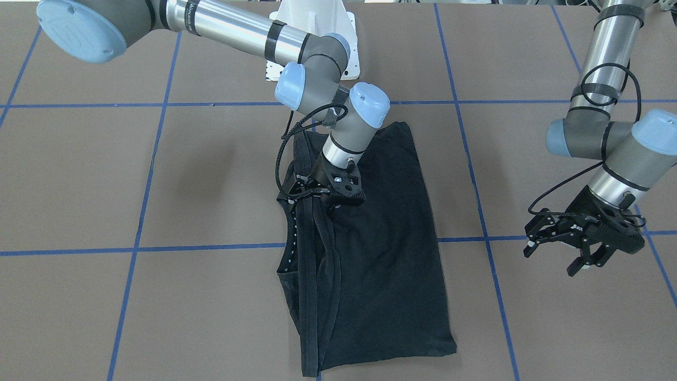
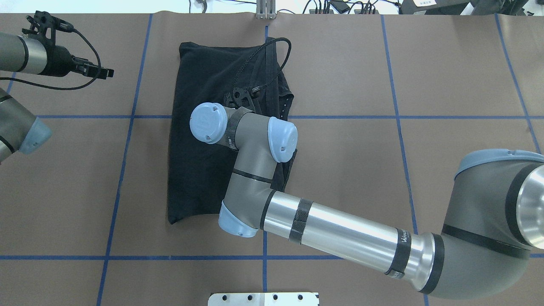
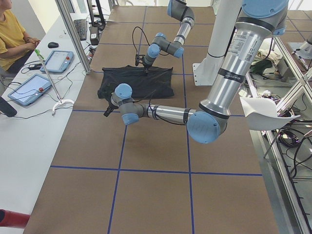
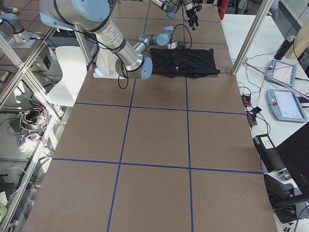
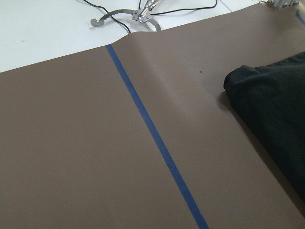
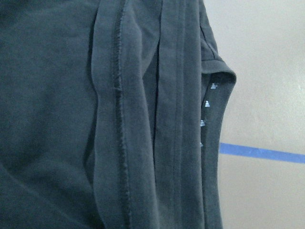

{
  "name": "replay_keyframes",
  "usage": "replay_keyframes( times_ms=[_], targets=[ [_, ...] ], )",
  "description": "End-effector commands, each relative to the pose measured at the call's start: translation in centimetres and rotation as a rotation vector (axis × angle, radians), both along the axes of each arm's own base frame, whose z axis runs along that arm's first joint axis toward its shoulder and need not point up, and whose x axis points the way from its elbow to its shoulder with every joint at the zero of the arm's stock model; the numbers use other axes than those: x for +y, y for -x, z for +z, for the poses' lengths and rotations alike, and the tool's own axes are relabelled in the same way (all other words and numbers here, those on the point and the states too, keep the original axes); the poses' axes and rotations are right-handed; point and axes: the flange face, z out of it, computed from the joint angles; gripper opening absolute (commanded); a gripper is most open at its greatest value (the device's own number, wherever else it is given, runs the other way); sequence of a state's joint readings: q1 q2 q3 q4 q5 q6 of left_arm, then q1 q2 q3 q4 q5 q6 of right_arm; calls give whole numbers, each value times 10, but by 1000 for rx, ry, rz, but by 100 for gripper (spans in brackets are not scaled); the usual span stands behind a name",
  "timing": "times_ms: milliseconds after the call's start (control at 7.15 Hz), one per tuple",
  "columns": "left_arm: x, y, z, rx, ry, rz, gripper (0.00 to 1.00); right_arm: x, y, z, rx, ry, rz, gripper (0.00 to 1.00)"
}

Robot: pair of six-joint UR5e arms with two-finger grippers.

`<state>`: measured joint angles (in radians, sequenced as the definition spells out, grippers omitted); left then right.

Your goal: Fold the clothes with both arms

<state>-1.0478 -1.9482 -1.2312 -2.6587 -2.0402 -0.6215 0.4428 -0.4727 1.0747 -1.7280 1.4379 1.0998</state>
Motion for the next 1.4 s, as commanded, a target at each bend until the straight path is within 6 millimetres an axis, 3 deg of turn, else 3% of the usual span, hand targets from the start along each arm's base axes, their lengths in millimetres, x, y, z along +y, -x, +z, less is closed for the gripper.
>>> replay_keyframes(
  times_ms=[0, 140, 419, 559, 699, 979, 1258],
  targets=[
    [0, 0, 0, 1, -2, 0, 100, -10, -21, 0, 56, 3, -40, 100],
    [0, 0, 0, 2, -1, 0, 100, -7, -42, -2, 82, 2, -66, 100],
    [0, 0, -1, 21, 30, -16, 100, 14, -96, 52, 79, -13, -80, 100],
    [0, 0, -1, 22, 31, -16, 100, 22, -113, 52, 77, -18, -89, 100],
    [0, 0, 0, 20, 31, -16, 100, 24, -116, 36, 52, -30, -87, 100],
    [0, 0, 0, 20, 31, -16, 100, 20, -112, -20, -40, -68, -67, 100],
    [0, -1, 0, 20, 34, -15, 100, 11, -82, -39, -132, -60, -18, 100]
  ],
)
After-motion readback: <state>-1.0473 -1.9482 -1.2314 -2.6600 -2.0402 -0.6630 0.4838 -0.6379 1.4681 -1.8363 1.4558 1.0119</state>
